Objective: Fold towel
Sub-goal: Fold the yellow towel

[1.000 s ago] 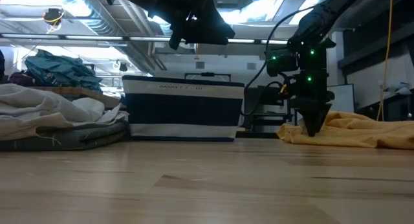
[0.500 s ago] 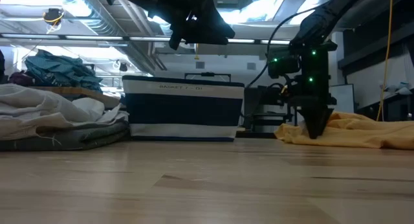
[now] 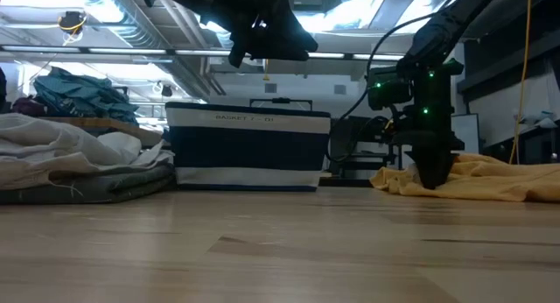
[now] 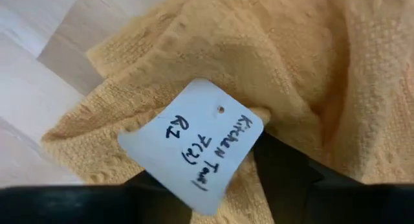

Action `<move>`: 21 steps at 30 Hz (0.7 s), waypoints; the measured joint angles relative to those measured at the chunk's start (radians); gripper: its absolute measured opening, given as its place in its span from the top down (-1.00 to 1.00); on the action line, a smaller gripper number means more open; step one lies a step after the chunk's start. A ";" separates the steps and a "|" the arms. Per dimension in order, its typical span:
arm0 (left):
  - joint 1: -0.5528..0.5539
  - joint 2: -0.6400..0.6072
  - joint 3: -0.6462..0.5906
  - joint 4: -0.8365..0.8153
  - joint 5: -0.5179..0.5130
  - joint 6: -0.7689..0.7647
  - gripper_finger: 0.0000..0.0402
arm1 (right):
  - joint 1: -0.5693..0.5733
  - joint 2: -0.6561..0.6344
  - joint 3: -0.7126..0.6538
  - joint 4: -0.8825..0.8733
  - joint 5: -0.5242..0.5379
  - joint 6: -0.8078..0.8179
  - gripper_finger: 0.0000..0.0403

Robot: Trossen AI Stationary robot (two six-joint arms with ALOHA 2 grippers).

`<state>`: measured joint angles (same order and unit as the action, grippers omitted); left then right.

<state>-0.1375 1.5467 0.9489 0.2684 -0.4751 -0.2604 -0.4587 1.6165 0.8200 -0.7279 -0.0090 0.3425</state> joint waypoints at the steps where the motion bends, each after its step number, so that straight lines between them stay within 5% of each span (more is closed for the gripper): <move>1: 0.000 0.000 0.000 0.000 0.000 0.001 0.43 | 0.000 0.000 0.000 0.003 -0.001 0.002 0.33; 9: 0.002 0.000 0.000 0.000 0.000 0.034 0.43 | 0.000 0.002 -0.001 0.000 -0.001 0.019 0.92; 21: 0.002 0.000 0.000 0.000 0.000 0.115 0.43 | 0.010 -0.021 -0.004 -0.057 -0.049 0.122 0.95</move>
<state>-0.1356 1.5467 0.9489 0.2684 -0.4751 -0.1458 -0.4492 1.5959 0.8158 -0.7853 -0.0584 0.4648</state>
